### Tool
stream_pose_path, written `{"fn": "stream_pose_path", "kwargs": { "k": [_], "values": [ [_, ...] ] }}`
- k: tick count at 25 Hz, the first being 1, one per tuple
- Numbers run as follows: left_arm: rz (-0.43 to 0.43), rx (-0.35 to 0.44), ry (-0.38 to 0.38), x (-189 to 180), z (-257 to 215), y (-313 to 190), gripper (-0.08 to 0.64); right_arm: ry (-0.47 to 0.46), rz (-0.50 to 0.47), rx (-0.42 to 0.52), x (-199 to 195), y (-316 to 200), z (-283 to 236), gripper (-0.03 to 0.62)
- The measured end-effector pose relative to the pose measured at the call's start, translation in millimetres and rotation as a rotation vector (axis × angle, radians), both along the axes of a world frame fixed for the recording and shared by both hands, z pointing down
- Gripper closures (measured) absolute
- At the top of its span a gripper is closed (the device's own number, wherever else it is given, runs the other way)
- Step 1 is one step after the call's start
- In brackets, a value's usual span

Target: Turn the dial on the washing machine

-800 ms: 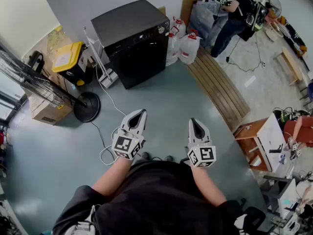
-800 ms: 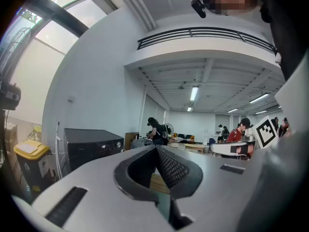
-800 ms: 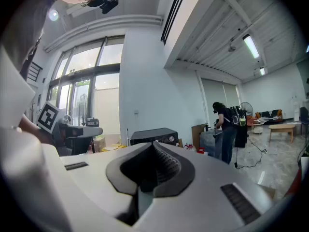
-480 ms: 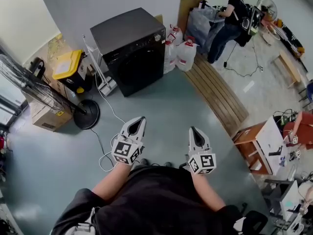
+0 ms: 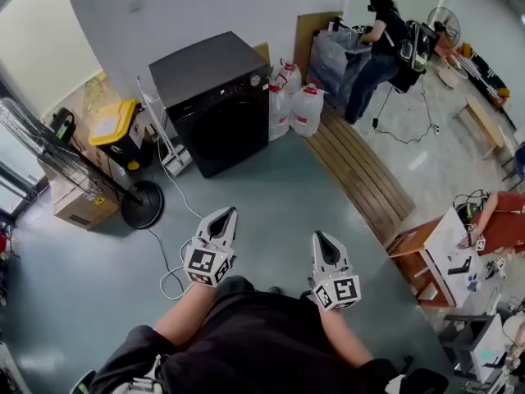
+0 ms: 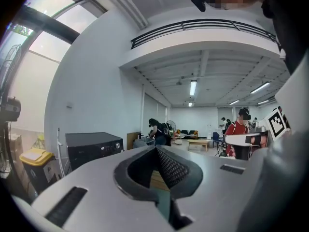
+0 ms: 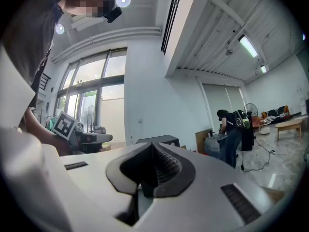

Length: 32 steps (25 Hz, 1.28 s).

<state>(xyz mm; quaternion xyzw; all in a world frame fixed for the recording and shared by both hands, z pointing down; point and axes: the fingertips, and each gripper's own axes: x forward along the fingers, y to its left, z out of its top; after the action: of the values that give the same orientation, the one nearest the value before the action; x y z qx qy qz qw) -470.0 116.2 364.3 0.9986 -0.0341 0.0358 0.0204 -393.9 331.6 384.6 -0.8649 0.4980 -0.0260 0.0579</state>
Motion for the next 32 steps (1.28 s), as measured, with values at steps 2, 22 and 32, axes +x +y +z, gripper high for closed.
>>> {"fn": "stream_pose_path", "kwargs": {
  "k": [2, 22, 32],
  "values": [
    [-0.011, 0.001, -0.009, 3.9, 1.9, 5.3, 0.546, -0.019, 0.003, 0.007, 3.6, 10.5, 3.0, 0.568],
    [-0.117, -0.097, -0.123, 152.7, 49.9, -69.8, 0.546, -0.097, -0.056, -0.047, 159.2, -44.1, 20.7, 0.568],
    [-0.138, -0.169, -0.089, 287.8, 43.6, -136.0, 0.545, -0.076, -0.088, -0.11, 296.6, -103.6, 6.5, 0.568]
  ]
}}
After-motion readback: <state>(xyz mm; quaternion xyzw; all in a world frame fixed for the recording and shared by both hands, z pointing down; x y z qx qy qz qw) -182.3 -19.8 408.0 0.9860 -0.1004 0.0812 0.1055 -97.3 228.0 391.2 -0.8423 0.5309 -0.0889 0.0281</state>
